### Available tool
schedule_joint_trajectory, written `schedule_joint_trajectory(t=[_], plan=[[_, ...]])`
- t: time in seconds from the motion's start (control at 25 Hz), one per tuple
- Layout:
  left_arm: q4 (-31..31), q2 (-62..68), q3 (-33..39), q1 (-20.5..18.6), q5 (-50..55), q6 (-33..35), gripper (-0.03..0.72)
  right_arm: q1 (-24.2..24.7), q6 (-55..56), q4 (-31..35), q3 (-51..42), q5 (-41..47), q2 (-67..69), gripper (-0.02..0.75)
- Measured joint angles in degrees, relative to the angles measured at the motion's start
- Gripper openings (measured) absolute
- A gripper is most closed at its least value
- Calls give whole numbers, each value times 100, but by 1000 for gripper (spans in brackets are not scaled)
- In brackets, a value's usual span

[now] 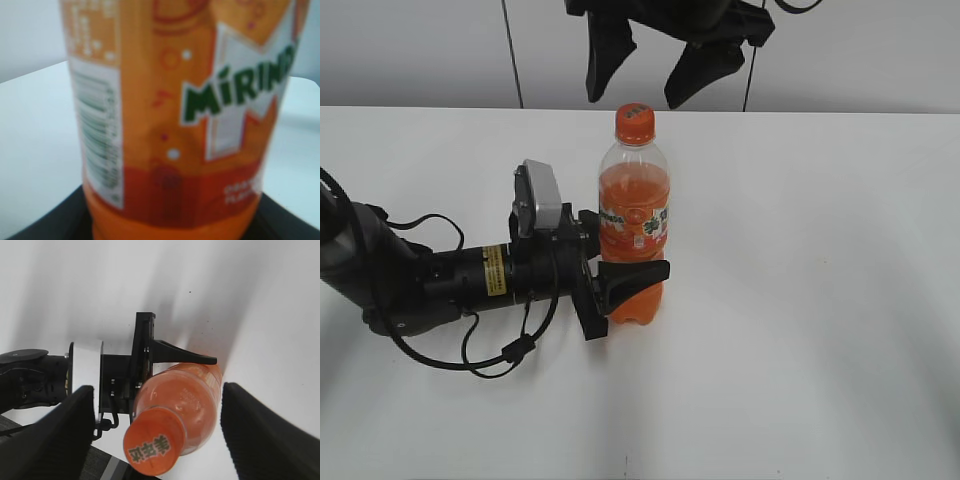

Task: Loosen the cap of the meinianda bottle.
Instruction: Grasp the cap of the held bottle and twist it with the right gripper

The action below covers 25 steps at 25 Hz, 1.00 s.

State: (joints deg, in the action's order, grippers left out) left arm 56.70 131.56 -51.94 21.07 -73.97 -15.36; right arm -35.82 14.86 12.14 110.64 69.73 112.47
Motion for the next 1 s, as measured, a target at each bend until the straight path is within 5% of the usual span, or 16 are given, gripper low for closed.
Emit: schedule_joint_trajectory(t=[1.0], plan=[[-60,9,0,11,0,34,397,-400,-86,-508,-286,1,-213,571]])
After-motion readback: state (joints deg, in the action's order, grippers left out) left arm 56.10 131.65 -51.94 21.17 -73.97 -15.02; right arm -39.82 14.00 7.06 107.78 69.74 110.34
